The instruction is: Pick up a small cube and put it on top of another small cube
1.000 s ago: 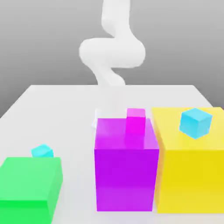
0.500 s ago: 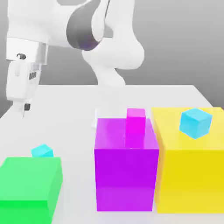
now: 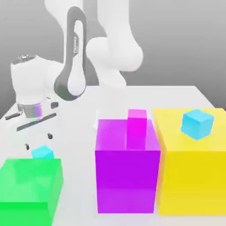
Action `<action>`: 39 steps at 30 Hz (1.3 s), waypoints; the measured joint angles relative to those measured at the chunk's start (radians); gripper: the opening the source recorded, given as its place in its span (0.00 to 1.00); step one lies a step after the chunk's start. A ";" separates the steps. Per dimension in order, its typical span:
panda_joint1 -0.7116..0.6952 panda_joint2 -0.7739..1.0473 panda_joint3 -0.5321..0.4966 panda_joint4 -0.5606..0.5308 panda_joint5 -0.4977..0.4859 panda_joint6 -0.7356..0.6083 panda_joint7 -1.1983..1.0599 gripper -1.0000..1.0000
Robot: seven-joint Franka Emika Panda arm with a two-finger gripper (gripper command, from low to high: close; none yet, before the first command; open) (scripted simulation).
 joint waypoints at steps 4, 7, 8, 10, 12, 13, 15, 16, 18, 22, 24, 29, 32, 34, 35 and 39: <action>-0.015 0.133 0.020 0.022 0.011 0.111 -0.006 0.00; -0.015 0.133 0.020 0.022 0.011 0.112 -0.006 0.00; -0.015 0.133 0.020 0.022 0.011 0.113 -0.006 0.00; -0.017 0.146 0.022 0.024 0.012 0.124 -0.007 0.00; -0.013 0.110 0.018 0.018 0.009 0.094 -0.005 0.00; -0.011 0.080 0.015 0.013 0.006 0.068 -0.002 0.00; -0.008 0.012 0.010 0.001 -0.004 0.012 0.004 0.00; -0.008 -0.024 0.008 -0.005 -0.008 -0.018 0.007 0.00; -0.010 -0.095 0.008 -0.017 -0.015 -0.077 0.013 0.00; 0.072 -0.216 0.052 0.025 0.014 -0.236 -0.075 0.00; 0.130 -0.271 0.073 0.058 0.030 -0.322 -0.131 0.00; 0.276 -0.408 0.139 0.142 0.072 -0.539 -0.276 0.00; 0.366 -0.489 0.178 0.192 0.094 -0.668 -0.360 0.00; 0.428 -0.542 0.204 0.226 0.108 -0.753 -0.415 0.00; 0.459 -0.568 0.217 0.243 0.115 -0.796 -0.441 0.00; 0.587 -0.670 0.270 0.310 0.139 -0.966 -0.545 0.00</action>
